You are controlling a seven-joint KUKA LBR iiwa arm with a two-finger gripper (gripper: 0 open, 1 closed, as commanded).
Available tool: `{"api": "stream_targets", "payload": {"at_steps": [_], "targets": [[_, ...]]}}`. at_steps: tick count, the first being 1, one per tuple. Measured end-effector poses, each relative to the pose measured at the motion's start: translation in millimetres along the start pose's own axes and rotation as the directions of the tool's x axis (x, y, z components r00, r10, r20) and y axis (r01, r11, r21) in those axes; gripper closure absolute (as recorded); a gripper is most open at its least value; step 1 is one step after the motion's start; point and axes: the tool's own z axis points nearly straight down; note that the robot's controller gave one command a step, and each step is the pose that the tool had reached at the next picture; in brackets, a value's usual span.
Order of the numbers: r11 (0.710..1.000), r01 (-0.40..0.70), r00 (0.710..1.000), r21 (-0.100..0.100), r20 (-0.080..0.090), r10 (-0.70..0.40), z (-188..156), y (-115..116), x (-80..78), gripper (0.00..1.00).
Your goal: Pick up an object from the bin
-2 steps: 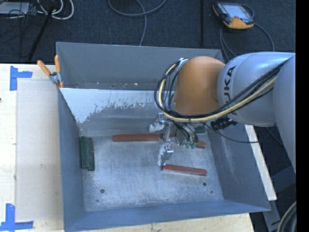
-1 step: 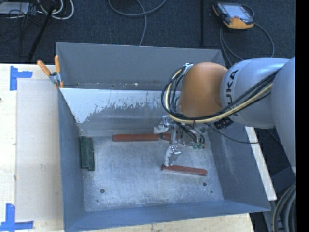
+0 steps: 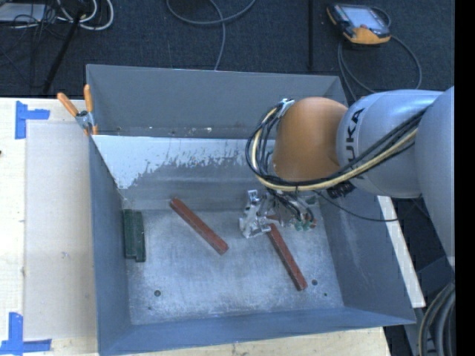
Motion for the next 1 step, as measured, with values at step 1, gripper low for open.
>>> {"api": "stream_targets", "payload": {"at_steps": [1], "targets": [[1.000,0.000,1.000,0.000,0.000,0.000,0.0,0.0,0.0,1.00]]}}
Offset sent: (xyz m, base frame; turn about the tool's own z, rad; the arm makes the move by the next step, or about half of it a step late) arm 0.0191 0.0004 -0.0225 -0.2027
